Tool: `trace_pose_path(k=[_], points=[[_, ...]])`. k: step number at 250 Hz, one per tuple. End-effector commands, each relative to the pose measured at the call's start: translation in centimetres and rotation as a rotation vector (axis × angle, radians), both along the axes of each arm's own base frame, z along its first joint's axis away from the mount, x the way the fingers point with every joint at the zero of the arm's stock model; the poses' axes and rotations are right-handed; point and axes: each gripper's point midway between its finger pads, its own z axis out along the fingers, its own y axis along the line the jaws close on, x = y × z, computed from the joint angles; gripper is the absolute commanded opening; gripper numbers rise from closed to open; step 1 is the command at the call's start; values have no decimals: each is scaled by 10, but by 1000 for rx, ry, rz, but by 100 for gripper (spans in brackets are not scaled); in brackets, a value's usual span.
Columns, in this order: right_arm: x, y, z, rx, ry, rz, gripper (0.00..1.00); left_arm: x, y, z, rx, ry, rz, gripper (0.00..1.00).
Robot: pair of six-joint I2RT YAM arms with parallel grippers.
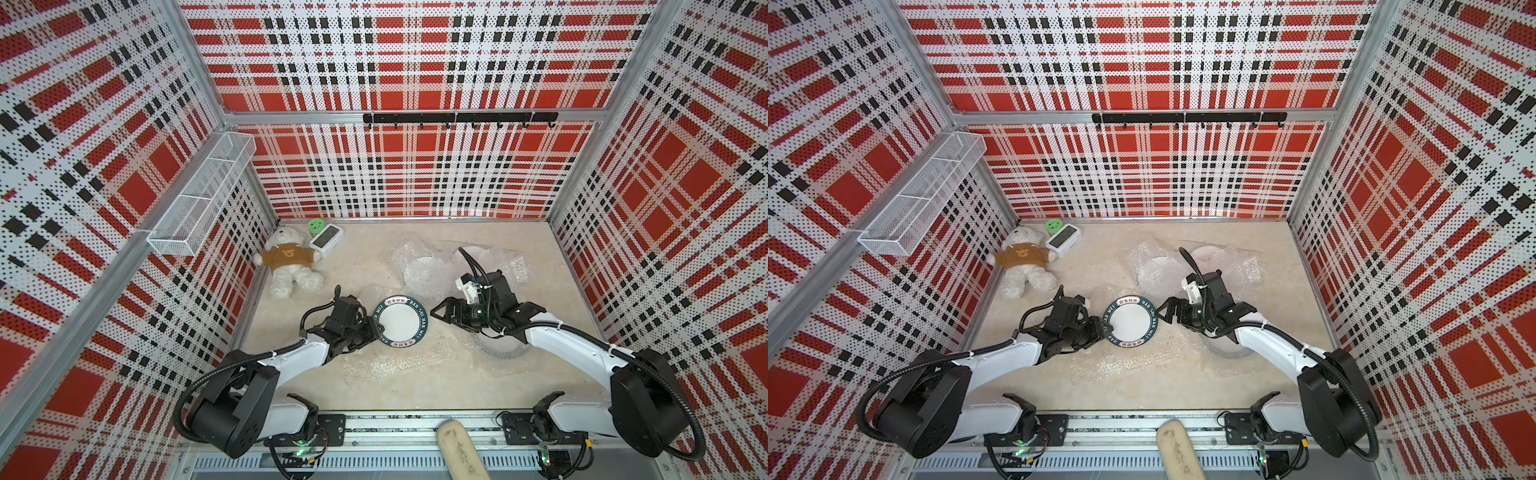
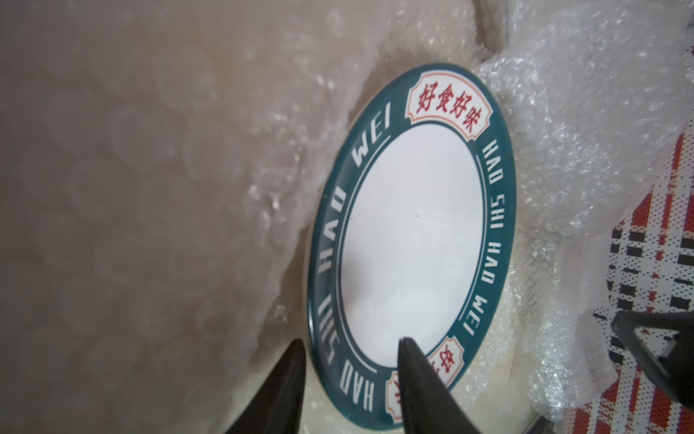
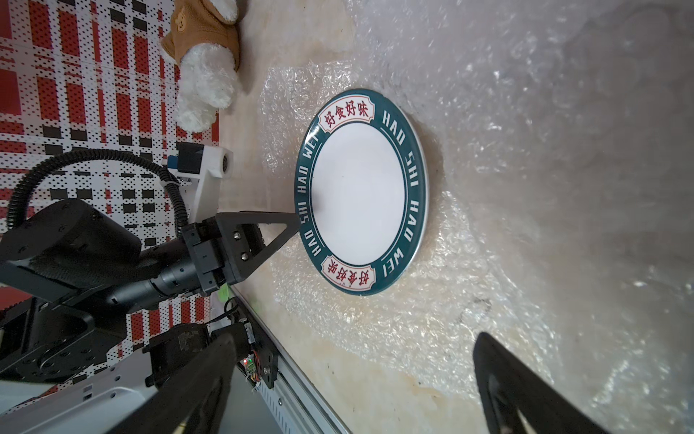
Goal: Unpack dinner plates from bubble wrap
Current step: Pick up the plate from the bubble wrap.
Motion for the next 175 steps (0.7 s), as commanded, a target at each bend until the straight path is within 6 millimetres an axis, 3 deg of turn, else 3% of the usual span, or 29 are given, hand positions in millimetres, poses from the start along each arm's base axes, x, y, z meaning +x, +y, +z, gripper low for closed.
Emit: trace_pose_path(k=[1,175], points=[[5,3,4,11,-25,-3,100,14,-1,8,-2,-42,20,42],[12,19,-11,91,-2,3,100,23,8,2,-5,-21,146,12]])
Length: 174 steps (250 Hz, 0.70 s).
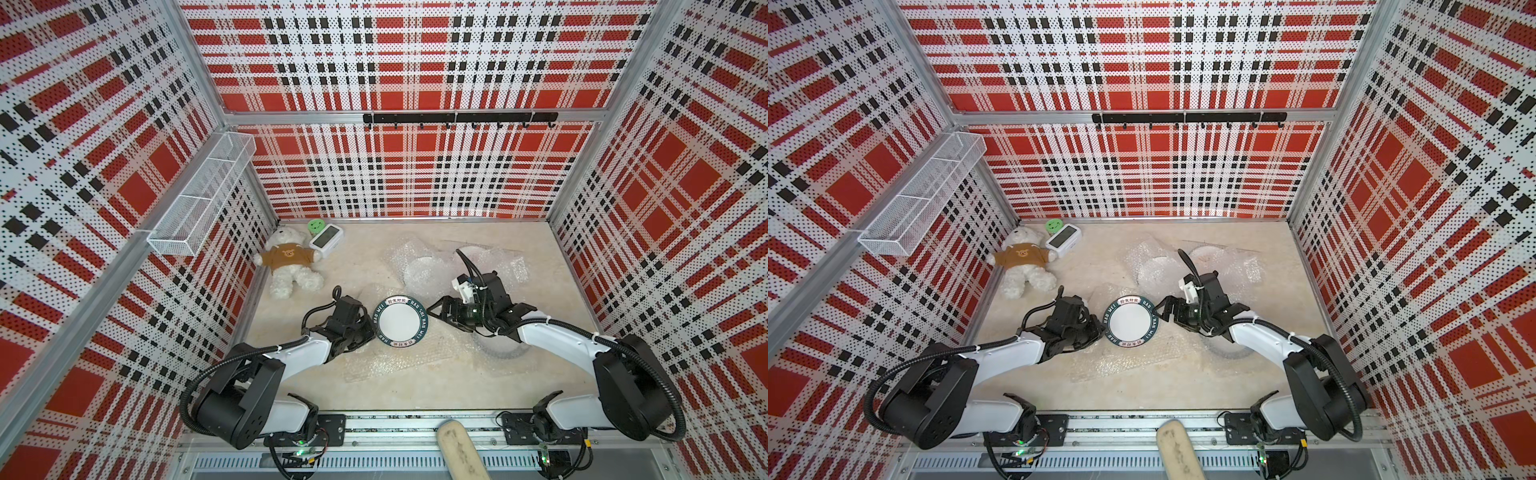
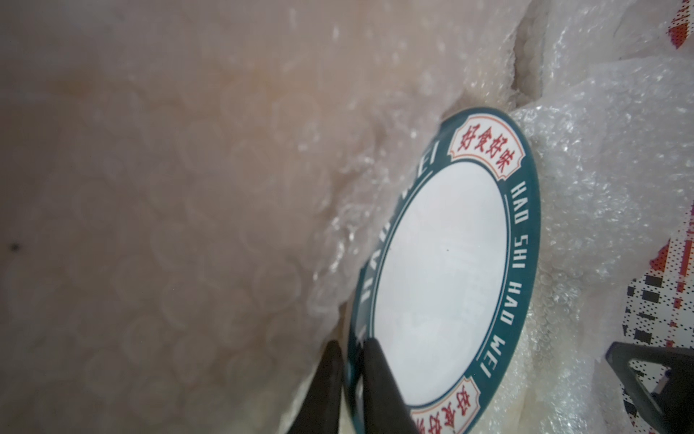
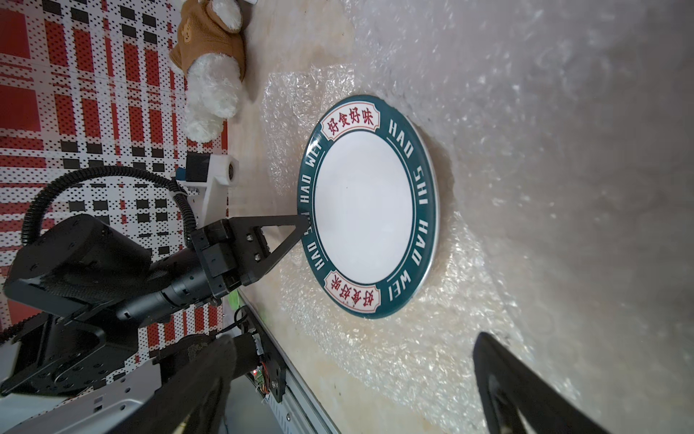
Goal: Unpack dinner plates from bubble wrap
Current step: Pick up the plate from the bubble wrap.
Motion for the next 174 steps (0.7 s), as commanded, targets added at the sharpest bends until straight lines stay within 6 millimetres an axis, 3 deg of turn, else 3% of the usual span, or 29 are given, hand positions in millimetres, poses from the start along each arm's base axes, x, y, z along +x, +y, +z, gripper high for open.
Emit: trace_pose_path(k=[1,35,109,174], points=[[2,7,3,34,-21,11,100,12,-1,9,-24,-29,45,12],[3,8,4,35,-25,14,100,14,0,12,-31,-34,66,9],[1,8,1,39,-18,18,100,18,-6,5,-28,-26,68,20],[1,8,1,36,-18,19,100,22,-9,2,-39,-30,70,19]])
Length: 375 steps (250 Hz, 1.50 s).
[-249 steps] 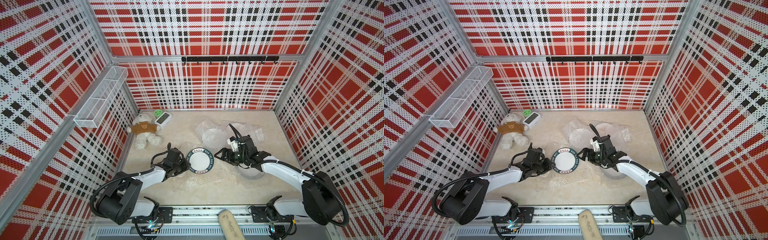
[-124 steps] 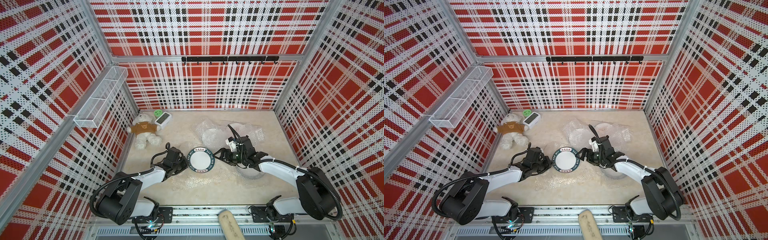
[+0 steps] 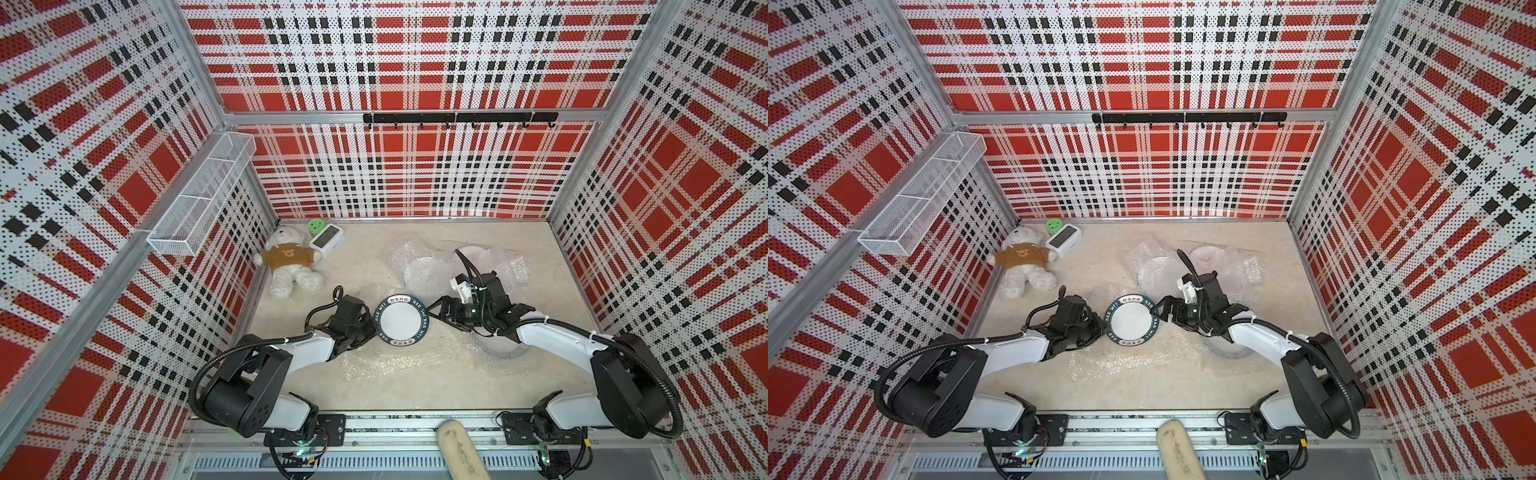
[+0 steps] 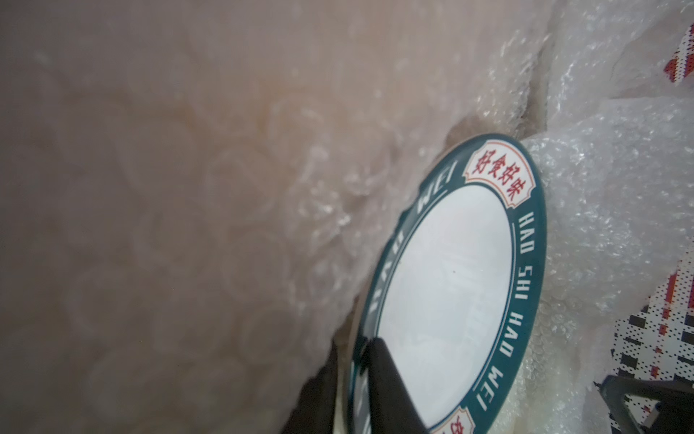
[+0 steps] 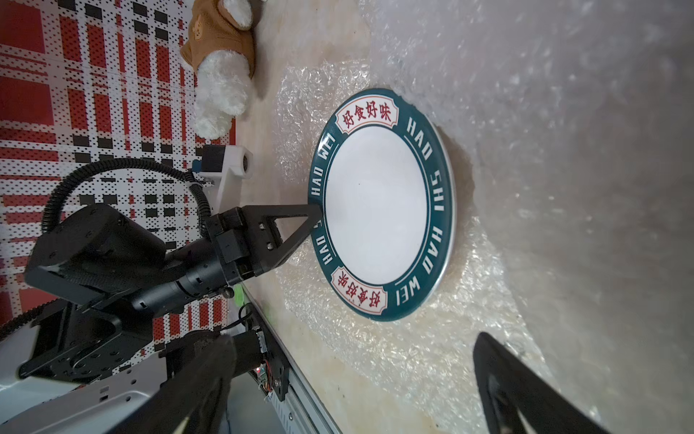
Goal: Unpack dinner plates from bubble wrap
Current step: Pick up the plate from the bubble wrap, then place the plate at the center of the board.
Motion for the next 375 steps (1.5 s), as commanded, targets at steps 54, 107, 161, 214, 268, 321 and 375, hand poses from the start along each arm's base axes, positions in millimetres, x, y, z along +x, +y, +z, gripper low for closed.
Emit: trace_pose_path(k=[54,107,161,214,268,321,375], points=[[1,3,-2,17,-4,2,100,16,-11,17,-47,-55,14,10],[2,4,2,15,-16,7,100,18,-17,42,-124,-87,19,0],[6,3,10,-14,-47,21,100,7,-8,86,-154,-151,37,0],[12,10,19,3,-66,41,100,-17,47,122,-81,-194,158,0],[12,13,21,19,-72,54,100,-27,122,129,-82,-164,346,0],[5,8,20,9,-80,57,100,-39,178,116,-41,-129,498,0],[2,7,18,12,-77,60,100,-41,202,100,-45,-83,579,0]])
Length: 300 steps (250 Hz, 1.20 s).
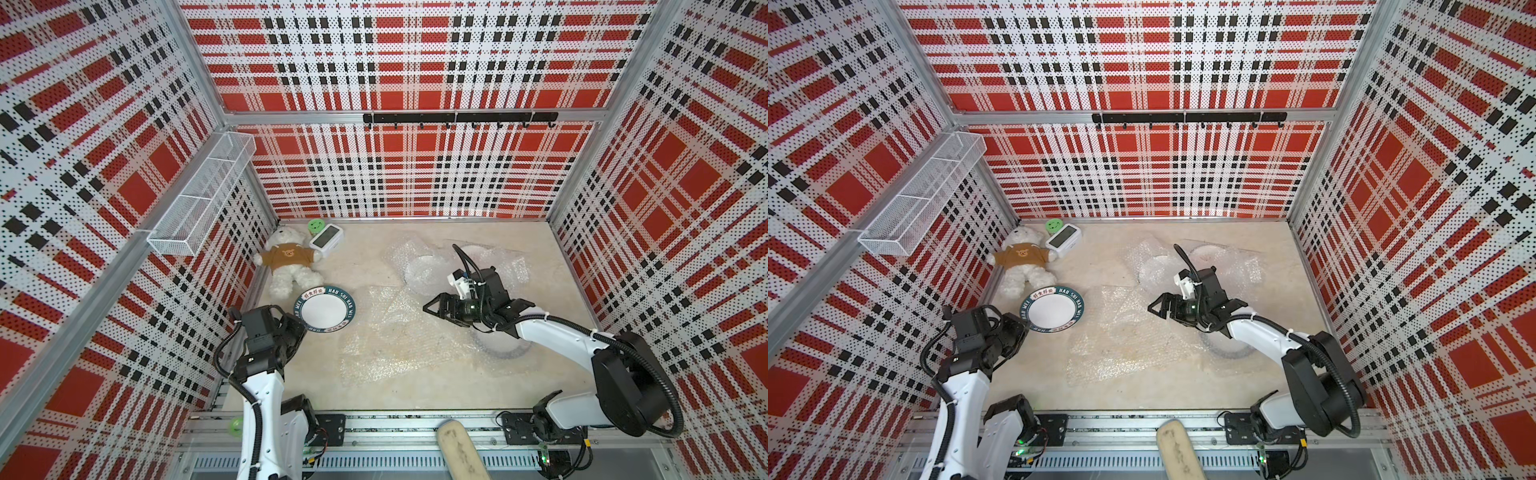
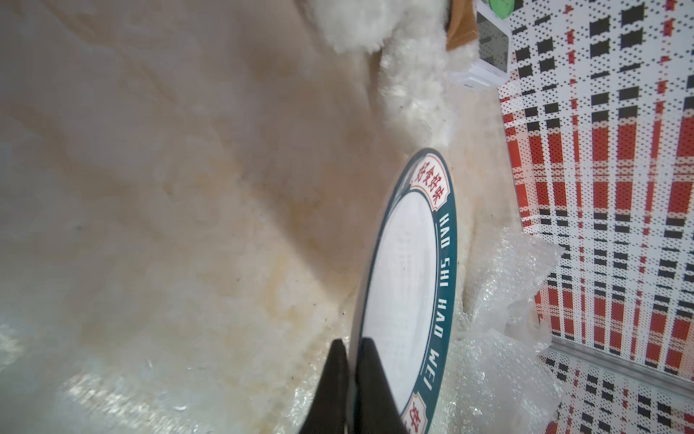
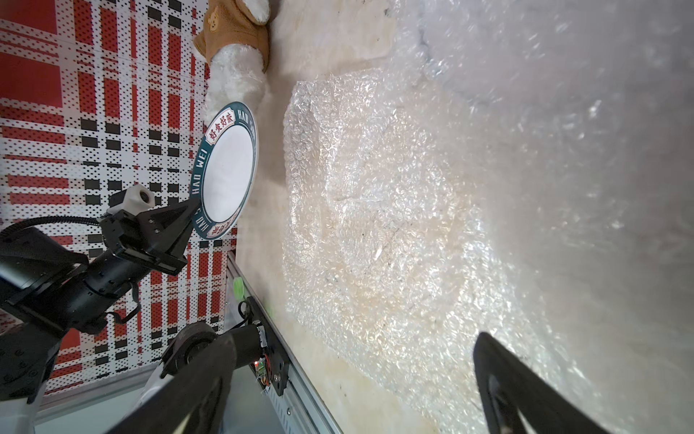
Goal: Unpack dinner plates from bubble wrap
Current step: Place the plate at the center of the board.
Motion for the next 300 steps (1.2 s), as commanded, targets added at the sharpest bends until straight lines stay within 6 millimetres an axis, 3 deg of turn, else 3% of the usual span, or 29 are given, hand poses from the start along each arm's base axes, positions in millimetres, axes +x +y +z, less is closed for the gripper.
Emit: trace_pose_path(k=[1,77,164,216,300], points=[[-2,1,5,16,-34,13,100,1,-2,-3,-21,-6,-27,0],[-6,7,3,68,-17,28,100,3,11,-31,-30,30,48,0],[-23,59,0,197,1,115,100,0,32,-44,-1,53,119,0],[-23,64,-3,200,11,125,100,-2,41,-48,10,61,150,0],[-21,59,2,142,-23,131,100,-3,48,-55,1,66,189,22]])
